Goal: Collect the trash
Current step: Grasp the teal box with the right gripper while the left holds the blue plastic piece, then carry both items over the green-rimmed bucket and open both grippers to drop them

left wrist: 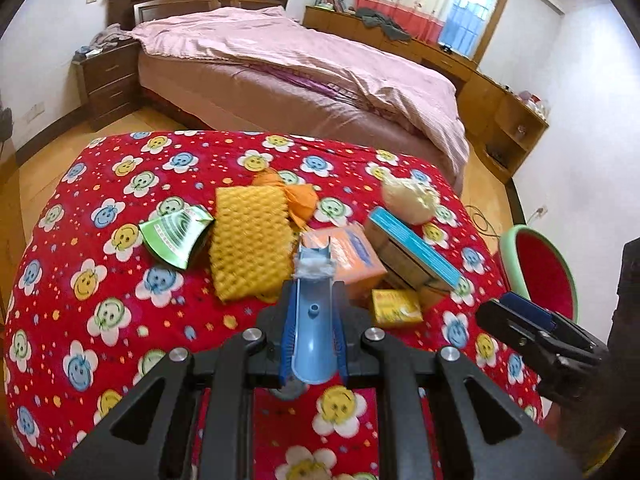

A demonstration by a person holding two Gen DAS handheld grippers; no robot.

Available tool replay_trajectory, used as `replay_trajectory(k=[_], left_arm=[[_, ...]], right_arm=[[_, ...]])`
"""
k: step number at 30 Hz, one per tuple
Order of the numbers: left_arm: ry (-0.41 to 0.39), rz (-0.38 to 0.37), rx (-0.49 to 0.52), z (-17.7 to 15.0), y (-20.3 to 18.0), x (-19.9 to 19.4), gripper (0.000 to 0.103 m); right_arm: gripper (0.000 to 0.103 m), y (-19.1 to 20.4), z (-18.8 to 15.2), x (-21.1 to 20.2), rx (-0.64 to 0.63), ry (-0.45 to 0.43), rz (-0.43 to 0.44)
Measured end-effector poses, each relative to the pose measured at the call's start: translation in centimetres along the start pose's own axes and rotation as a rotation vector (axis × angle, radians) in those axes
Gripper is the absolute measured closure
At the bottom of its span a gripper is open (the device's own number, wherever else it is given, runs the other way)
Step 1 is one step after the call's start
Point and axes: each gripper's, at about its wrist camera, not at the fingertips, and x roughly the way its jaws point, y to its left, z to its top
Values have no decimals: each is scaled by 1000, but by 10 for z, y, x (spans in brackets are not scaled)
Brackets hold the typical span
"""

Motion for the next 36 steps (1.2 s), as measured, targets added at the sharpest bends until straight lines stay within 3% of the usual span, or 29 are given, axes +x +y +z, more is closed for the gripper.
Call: replay_trajectory(k=[6, 13, 18, 27, 36], left_arm=[[1, -8, -32, 9, 13, 12, 86], [22, -19, -49, 20, 18, 19, 86], [25, -16, -58, 22, 20, 22, 86], [-27, -30, -44, 16, 9, 4, 86], [-41, -105, 20, 6, -41, -19, 86]], right_arm=[[35, 8, 16, 34, -48, 24, 0], [61, 16, 28, 66, -71, 97, 21], [81, 21, 30, 69, -64, 79, 29], [82, 15, 28, 34, -64, -18, 41], [82, -3, 11, -31, -21, -133, 14]])
